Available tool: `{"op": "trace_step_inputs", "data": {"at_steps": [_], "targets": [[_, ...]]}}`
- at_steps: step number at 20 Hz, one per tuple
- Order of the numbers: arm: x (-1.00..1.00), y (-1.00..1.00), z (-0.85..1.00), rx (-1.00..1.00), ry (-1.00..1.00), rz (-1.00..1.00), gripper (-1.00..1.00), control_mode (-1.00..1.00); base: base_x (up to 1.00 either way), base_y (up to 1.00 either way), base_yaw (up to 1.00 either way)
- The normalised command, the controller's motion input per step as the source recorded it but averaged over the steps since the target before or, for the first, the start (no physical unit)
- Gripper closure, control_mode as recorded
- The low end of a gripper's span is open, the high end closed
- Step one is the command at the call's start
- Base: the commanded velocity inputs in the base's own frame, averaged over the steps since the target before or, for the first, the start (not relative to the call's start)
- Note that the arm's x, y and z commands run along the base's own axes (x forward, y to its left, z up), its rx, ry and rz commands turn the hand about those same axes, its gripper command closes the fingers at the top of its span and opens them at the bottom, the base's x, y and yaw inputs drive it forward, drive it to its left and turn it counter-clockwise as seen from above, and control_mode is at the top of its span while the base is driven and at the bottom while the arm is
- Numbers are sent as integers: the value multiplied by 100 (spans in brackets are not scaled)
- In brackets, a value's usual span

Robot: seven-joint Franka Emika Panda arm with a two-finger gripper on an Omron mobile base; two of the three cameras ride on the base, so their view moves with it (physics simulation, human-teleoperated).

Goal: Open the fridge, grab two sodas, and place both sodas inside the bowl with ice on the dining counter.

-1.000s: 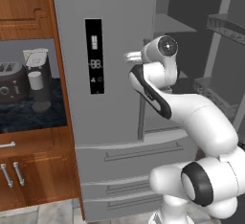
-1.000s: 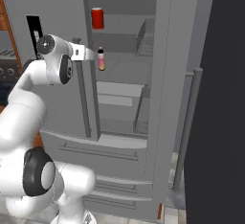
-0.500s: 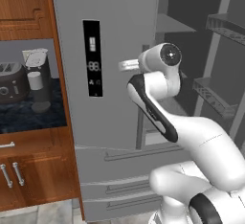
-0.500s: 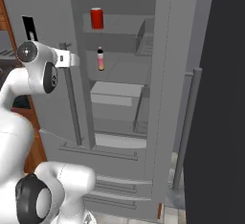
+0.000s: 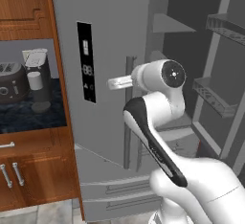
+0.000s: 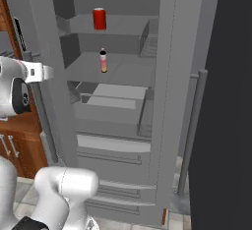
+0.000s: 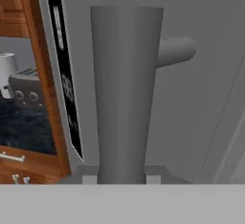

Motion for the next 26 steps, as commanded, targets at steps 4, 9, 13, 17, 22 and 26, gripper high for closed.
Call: {"op": "trace_step_inputs", "data": {"at_steps": [4,9,13,17,22,26], "targets": [[-100,76,0,-3,0,7,100,-100,0,0,0],[-91,67,1,-2,0,3,-100,-100,0,0,0],[-88,-12,21,0,-2,0,-100,-100,0,0,0],[-74,-64,29,7,0,-2,-100,-100,0,0,0],[-33,-97,25,16,9,-8,-100,-100,0,0,0],[2,-97,5,19,18,-13,-100,-100,0,0,0]]}}
